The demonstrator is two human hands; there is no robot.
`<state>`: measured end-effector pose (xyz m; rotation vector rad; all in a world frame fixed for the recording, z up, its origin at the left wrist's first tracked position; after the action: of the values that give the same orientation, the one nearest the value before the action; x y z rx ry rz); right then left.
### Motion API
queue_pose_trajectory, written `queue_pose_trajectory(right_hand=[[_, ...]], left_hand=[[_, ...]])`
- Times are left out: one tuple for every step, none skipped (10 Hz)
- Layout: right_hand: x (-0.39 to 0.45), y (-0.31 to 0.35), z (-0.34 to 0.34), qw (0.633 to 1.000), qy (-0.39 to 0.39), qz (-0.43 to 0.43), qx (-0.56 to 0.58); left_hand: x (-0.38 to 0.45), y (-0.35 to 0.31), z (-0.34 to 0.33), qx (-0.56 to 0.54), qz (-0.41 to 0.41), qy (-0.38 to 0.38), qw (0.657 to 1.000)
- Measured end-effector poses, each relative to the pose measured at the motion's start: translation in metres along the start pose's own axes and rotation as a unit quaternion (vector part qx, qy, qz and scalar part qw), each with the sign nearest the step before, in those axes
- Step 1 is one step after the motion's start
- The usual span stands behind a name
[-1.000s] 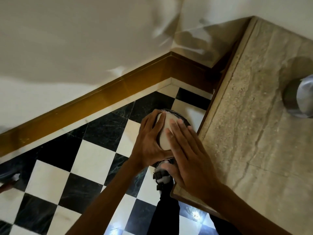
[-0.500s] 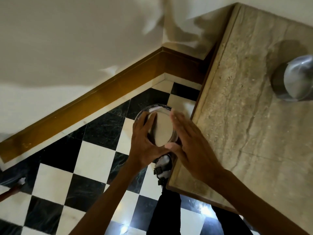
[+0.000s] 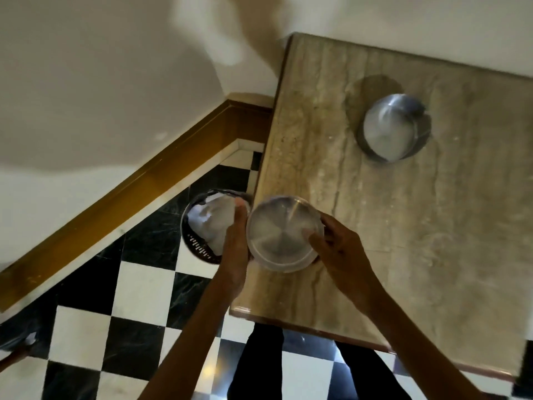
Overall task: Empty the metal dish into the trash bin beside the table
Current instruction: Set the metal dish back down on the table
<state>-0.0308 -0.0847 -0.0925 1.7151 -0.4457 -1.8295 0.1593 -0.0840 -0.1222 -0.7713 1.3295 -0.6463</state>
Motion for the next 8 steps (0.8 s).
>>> queue_pose_trajectory(right_hand=[[-0.004, -0.027, 0.058, 0.997, -0.046, -0.056, 0.036], [-0.012, -0.059, 0.116, 0.984, -0.077, -0.117, 0.108], [-0.015, -0.080, 0.161, 0.968, -0.090, -0.151, 0.178], [-0.013, -0.086, 0.199, 0.953, -0.114, -0.159, 0.232], [-0.006, -0.086, 0.231, 0.935, -0.149, -0.175, 0.272], [0.008, -0.078, 0.259, 0.919, -0.188, -0.186, 0.293], [0.026, -0.057, 0.279, 0.915, -0.204, -0.166, 0.307], [0.033, -0.032, 0.290, 0.932, -0.203, -0.137, 0.268]], left_hand=[[-0.010, -0.005, -0.050, -0.030, 0.018, -0.019, 0.999], [-0.022, -0.008, -0.107, -0.026, -0.040, -0.006, 0.999], [-0.035, -0.003, -0.158, -0.027, -0.034, -0.034, 0.998], [-0.039, 0.007, -0.198, -0.038, -0.007, -0.061, 0.997], [-0.036, 0.010, -0.230, -0.057, 0.007, -0.097, 0.994], [-0.026, -0.003, -0.263, -0.057, 0.001, -0.119, 0.991], [-0.010, -0.018, -0.292, -0.087, -0.006, -0.115, 0.990], [0.001, -0.032, -0.309, -0.130, 0.024, -0.102, 0.986]])
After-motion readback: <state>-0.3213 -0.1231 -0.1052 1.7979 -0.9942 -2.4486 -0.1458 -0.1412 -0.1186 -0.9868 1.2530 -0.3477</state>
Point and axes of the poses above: each hand's wrist, its own x-axis towards the middle knuckle, its own z-axis out of the back of the hand, y = z × x, the point moved 9 cm from there along x, towards the middle knuckle, and after that the axes turned 12 degrees about -z, right-handed, at the moved point
